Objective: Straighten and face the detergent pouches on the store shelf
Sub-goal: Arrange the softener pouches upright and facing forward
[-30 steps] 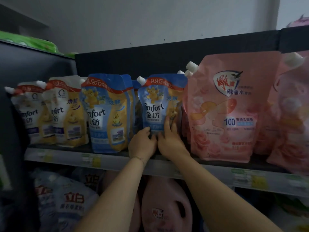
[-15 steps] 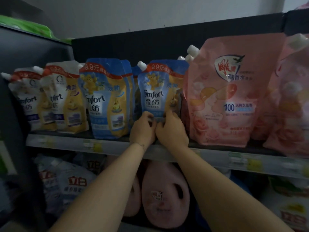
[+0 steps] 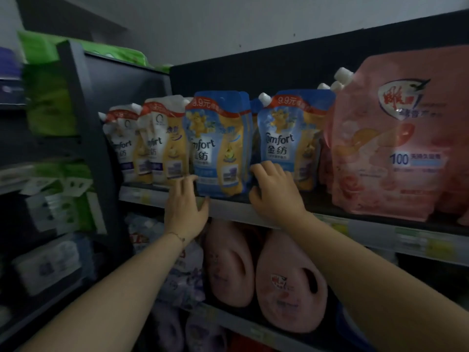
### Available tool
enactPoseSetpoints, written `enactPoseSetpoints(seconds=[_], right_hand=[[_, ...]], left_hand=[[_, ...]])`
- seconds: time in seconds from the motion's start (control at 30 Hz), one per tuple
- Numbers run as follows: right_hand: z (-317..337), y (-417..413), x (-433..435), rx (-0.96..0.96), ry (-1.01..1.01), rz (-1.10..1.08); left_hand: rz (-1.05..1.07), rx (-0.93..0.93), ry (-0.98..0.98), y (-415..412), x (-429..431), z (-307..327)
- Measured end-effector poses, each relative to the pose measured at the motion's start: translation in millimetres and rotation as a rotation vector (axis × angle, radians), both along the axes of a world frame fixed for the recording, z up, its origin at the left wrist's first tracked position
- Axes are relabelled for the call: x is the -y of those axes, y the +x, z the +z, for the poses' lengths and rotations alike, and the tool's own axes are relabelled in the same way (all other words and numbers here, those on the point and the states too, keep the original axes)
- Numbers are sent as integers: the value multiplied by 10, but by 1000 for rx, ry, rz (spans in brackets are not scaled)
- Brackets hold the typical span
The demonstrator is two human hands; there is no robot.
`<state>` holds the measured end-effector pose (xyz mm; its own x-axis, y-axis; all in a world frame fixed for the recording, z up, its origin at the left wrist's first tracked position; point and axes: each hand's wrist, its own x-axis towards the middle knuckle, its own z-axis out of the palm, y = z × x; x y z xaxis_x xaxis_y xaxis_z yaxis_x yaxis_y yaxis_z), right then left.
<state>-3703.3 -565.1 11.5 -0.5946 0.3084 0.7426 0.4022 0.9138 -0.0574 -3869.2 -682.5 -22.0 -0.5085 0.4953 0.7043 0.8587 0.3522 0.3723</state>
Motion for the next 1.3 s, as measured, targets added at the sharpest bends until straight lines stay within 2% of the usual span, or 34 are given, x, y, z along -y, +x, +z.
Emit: enactPoseSetpoints(seconds=[0.23,0.47,0.73,1.03,1.2,1.3], right_hand=[[24,-525,221,233,143,57],[323,-938,3,383,229,-108],[562,-1170,-118,544,63,-114],[569,-1204,-146,562,84,-217],[544,-1202,-153,536,163,-279],[579,-1140,-191,514,193,-281]], left_hand=[[-7,-66,-214,-458,113,125],[-30,-272,-367,-791,-181,450],[-184,-377,-410,-1113,-313,635],[-140,-499,-488,-1225,-516,644],[-159,-547,-358,-1297,-600,540],[-146,-541,-360,-1237,-606,555]])
